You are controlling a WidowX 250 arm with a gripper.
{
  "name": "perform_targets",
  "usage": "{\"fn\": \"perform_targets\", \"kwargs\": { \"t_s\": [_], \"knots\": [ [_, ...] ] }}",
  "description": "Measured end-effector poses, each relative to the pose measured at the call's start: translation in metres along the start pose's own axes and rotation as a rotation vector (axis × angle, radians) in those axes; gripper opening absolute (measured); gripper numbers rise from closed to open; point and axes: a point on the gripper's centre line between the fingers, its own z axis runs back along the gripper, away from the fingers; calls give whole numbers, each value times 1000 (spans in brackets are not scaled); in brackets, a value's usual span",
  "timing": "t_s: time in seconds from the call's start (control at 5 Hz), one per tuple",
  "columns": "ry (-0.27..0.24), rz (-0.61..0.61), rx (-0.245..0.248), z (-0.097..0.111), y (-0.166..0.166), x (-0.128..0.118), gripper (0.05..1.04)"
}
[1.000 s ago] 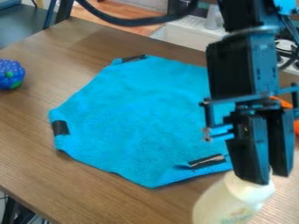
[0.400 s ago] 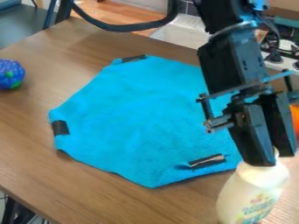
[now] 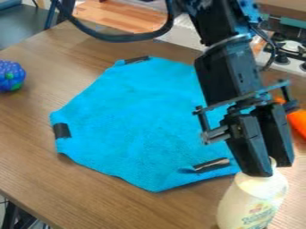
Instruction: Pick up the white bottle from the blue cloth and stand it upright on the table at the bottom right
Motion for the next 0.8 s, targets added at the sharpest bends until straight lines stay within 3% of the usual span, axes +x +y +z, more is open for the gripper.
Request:
{"fn": "perform_targets", "kwargs": {
  "t_s": [0.4,0.6,0.8],
  "knots": [
    [-6,7,-4,-6,0,6,288],
    [-5,13,-18,-6,-2,7,344],
    [1,29,-20,-5,-1,9,656]
  ]
}}
